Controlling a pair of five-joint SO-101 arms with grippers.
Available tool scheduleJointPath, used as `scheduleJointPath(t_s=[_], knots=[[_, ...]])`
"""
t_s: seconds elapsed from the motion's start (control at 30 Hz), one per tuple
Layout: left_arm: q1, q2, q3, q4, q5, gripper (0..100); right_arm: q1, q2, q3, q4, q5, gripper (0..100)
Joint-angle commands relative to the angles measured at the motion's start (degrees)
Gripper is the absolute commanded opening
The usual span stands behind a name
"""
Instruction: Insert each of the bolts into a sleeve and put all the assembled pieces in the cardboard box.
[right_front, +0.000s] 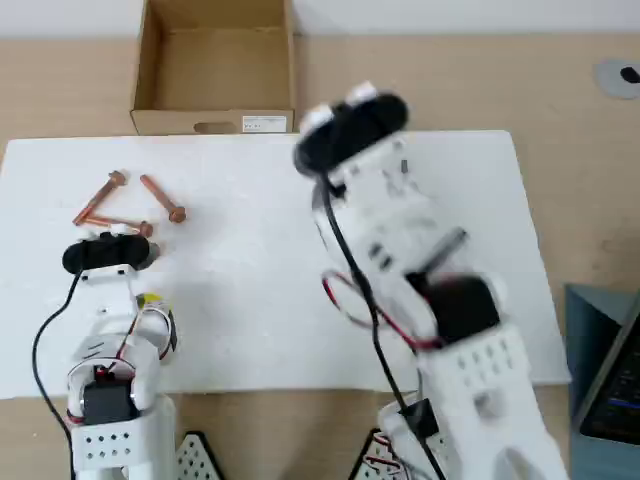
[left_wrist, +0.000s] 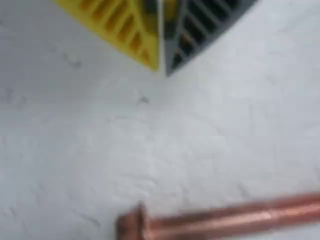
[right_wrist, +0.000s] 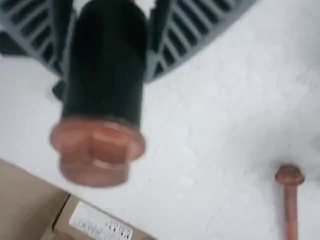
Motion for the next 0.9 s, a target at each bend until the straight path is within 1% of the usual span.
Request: scheduleJointPath(t_s=[0.0,0.2,0.37,0.67,0.87], knots=[[-0.97,-0.40,-0.09,-1.05,-0.35,0,0.75,9.01,-8.48,-8.00,0.62,0.9],[-0.97,-0.40,-0.09,-1.05,-0.35,0,0.75,26.51,-18.59,-18.73,5.98,0.9],[-0.97,-0.40,-0.09,-1.05,-0.35,0,0.75,41.10,-29.14,-23.30,11.25,0.9],[-0.97,-0.40,-0.09,-1.05,-0.35,0,0.66,65.80,-51.38,-25.14,18.37,0.9],[-0.97,-0.40,-0.09,-1.05,-0.35,0,0.75,81.54,-67.47,-25.14,26.64,0.9]])
